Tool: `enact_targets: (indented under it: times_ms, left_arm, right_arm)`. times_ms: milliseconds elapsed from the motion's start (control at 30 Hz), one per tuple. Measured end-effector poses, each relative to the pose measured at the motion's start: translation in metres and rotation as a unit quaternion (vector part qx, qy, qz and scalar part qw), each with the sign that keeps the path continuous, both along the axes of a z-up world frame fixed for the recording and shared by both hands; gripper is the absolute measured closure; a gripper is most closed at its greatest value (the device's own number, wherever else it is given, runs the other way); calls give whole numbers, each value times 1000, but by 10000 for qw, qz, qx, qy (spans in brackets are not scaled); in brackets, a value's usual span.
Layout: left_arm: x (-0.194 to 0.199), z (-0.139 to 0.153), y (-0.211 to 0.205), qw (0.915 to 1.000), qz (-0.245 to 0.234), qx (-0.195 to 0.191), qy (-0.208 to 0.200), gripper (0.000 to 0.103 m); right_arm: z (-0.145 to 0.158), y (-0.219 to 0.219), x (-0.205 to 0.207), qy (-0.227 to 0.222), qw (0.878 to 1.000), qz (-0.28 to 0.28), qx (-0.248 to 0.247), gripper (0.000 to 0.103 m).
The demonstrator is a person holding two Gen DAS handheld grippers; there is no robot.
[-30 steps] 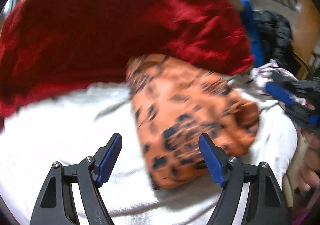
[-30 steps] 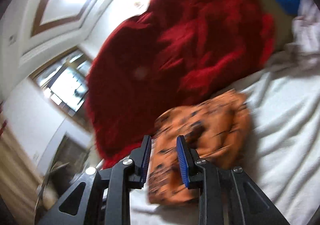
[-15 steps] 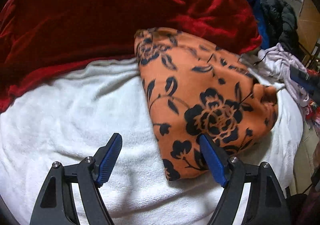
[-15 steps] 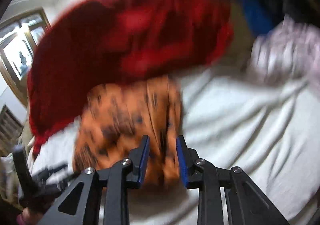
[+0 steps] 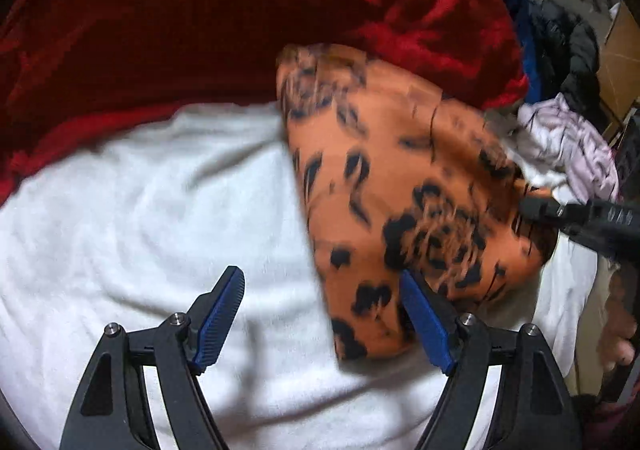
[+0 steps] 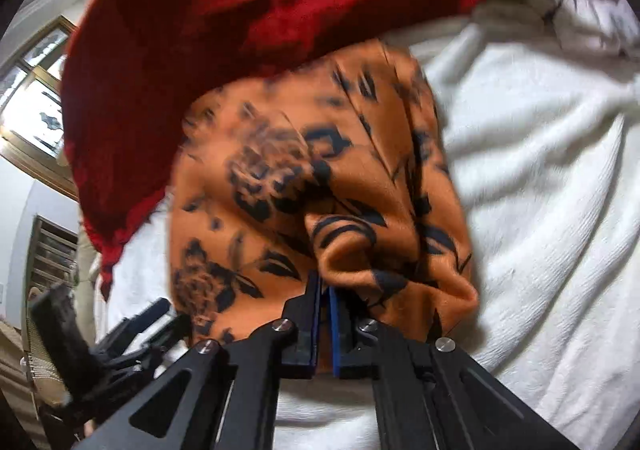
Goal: Fold small clothes
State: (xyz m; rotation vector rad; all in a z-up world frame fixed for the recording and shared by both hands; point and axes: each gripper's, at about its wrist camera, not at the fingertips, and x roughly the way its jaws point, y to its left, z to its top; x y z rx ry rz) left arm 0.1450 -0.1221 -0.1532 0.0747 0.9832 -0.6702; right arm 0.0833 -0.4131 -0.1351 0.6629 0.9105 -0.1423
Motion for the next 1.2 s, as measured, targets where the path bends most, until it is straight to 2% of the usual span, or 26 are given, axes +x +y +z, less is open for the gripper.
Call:
enact_targets:
  times_ms: [67, 167, 200, 233, 267, 300, 367, 433, 533, 633, 700, 767, 833, 933, 967, 1067, 1133, 1200]
  left_arm:
    - [4, 6, -2, 9998, 15, -138, -107, 22]
    - [12, 0, -13, 9999, 12, -48, -111, 22]
    - [12, -3, -17, 9999, 18, 63, -147, 22]
    - [13, -11, -24, 9995, -34, 270, -178, 22]
    - [15, -17, -26, 9993, -83, 341, -155, 21]
    - [16, -23, -29, 9993, -104, 336, -122, 21]
    - [17, -22, -28, 9995, -89, 257, -128, 21]
    - [17, -18, -23, 9994, -135, 262, -165, 21]
    - [14, -6, -15, 9992, -51, 195, -350, 21]
    - [8, 4, -8, 9981, 8, 269, -549, 21]
    - [7, 4, -6, 9982, -3, 332, -504, 21]
    - [4, -6, -12, 9973, -82, 562, -474, 21]
    - [0, -16, -14, 9957, -141, 734, -545, 21]
    - [-4, -7, -13, 9953, -111, 753, -606, 21]
    - [-6, -3, -12, 9945, -66, 793, -684, 21]
    - [-13, 12, -6, 9916, 115, 805, -1009, 21]
    - [-17, 24, 1, 9901, 224, 714, -1185, 21]
    - [-22, 34, 8, 9881, 343, 653, -1348, 21]
  right_arm:
    - [20, -5, 7, -305, 9994, -162, -34, 98]
    - [26, -16, 37, -221, 9976, -470, -449, 95]
    - [18, -23, 54, -83, 9970, -555, -530, 95]
    - [1, -32, 75, 257, 9960, -613, -604, 95]
    - [-24, -44, 97, 692, 9945, -637, -454, 94]
    - [-45, -54, 109, 791, 9940, -737, -159, 94]
    - [-46, -63, 110, 335, 9950, -936, -95, 95]
    - [-41, -62, 113, 448, 9949, -906, -65, 95]
    - [-19, -56, 103, 236, 9957, -891, 42, 94]
    - [15, -38, 65, -126, 9975, -694, -55, 94]
    - [31, -25, 43, -269, 9972, -665, -211, 94]
    - [35, -13, 20, -414, 9975, -509, -247, 94]
    - [20, -2, 6, -162, 9987, -358, -326, 94]
    - [-31, 5, 2, 709, 9961, -327, -412, 94]
    - [-42, 7, 3, 793, 9959, -231, -363, 94]
    - [-15, 20, -5, 479, 9947, -95, -899, 94]
    - [6, 26, -21, -15, 9928, -151, -1188, 94]
    - [32, 40, -32, -520, 9854, -133, -1618, 94]
